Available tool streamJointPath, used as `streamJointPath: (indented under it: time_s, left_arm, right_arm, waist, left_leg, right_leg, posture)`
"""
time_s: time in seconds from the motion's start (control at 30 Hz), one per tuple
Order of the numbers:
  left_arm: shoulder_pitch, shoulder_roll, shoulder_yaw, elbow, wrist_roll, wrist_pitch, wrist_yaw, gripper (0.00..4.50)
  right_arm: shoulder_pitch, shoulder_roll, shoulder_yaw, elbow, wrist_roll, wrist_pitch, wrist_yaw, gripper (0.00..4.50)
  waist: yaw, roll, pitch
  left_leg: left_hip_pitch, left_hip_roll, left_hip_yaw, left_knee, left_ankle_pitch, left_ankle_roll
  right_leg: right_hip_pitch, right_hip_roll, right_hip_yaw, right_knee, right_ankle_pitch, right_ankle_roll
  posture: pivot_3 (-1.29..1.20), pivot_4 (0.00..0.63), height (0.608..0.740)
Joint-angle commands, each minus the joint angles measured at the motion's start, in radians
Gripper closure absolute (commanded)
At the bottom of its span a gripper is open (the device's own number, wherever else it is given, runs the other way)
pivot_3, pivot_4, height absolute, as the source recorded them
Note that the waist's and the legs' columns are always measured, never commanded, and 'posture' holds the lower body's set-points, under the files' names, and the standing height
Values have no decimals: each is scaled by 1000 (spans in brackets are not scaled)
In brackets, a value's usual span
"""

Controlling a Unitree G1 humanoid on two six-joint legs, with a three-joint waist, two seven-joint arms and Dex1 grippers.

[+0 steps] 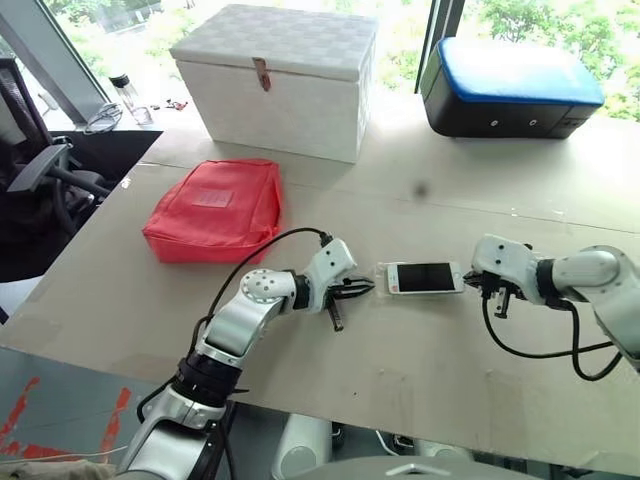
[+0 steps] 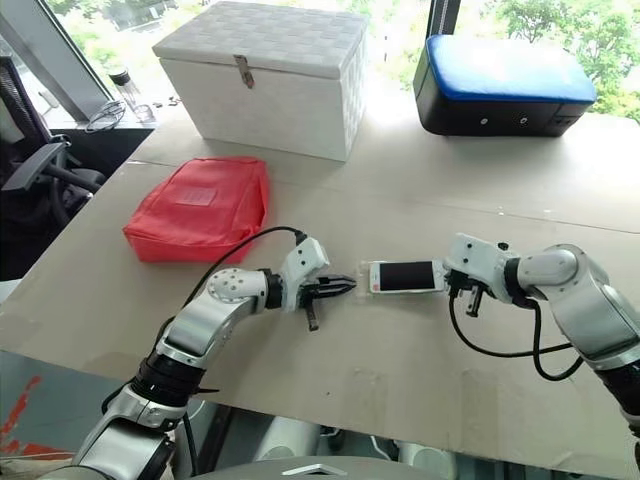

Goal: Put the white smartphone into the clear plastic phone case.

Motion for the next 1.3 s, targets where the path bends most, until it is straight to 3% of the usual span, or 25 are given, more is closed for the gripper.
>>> streamJointPath:
  time_s: [0.03, 0.33, 0.7, 0.9, 1.17, 1.3]
  left_arm:
    - [-13, -2, 1, -26, 4, 8, 12, 4425]
    - [-35, -8, 4, -2, 13, 3, 18, 4425]
    - [-75, 3, -9, 67, 60, -77, -12, 4425]
    - [-119, -25, -10, 140, 78, -120, -26, 4425]
    - [-35, 15, 97, 29, -1, -72, -19, 4425]
    - [-83, -15, 83, 31, -2, -59, -9, 4425]
  right_arm:
    - [-41, 13, 19, 5, -22, -42, 12, 4500]
    - [-67, 86, 69, -14, -29, -50, 37, 4500]
    - [-9, 161, 21, -76, 9, 7, 28, 4500]
    - [99, 119, -104, -135, 9, 59, -25, 4500]
    - [183, 85, -293, -134, 63, 79, -82, 4500]
    - [161, 140, -345, -130, 146, 104, -106, 4500]
  waist:
    - [1, 0, 0]
    - [0, 0, 0]
    - [-1, -1, 0]
    - [5, -1, 0]
    - [0, -2, 0]
    - [1, -2, 0]
  left_leg:
    - [0, 0, 0, 0, 0, 0]
    - [0, 0, 0, 0, 0, 0]
    - [1, 0, 0, 0, 0, 0]
    - [1, 0, 0, 1, 0, 0]
    - [0, 0, 0, 1, 0, 1]
    - [0, 0, -1, 1, 0, 0]
  right_leg:
    - [0, 0, 0, 0, 0, 0]
    - [0, 0, 0, 0, 0, 1]
    - [0, 1, 0, 1, 1, 1]
    - [1, 0, 0, 1, 1, 1]
    - [0, 0, 0, 1, 1, 1]
    - [1, 0, -1, 1, 1, 1]
  posture:
    - [0, 150, 740]
    - [0, 150, 740]
    - [0, 150, 740]
    - [0, 150, 740]
    - [0, 150, 740]
    - [0, 150, 740]
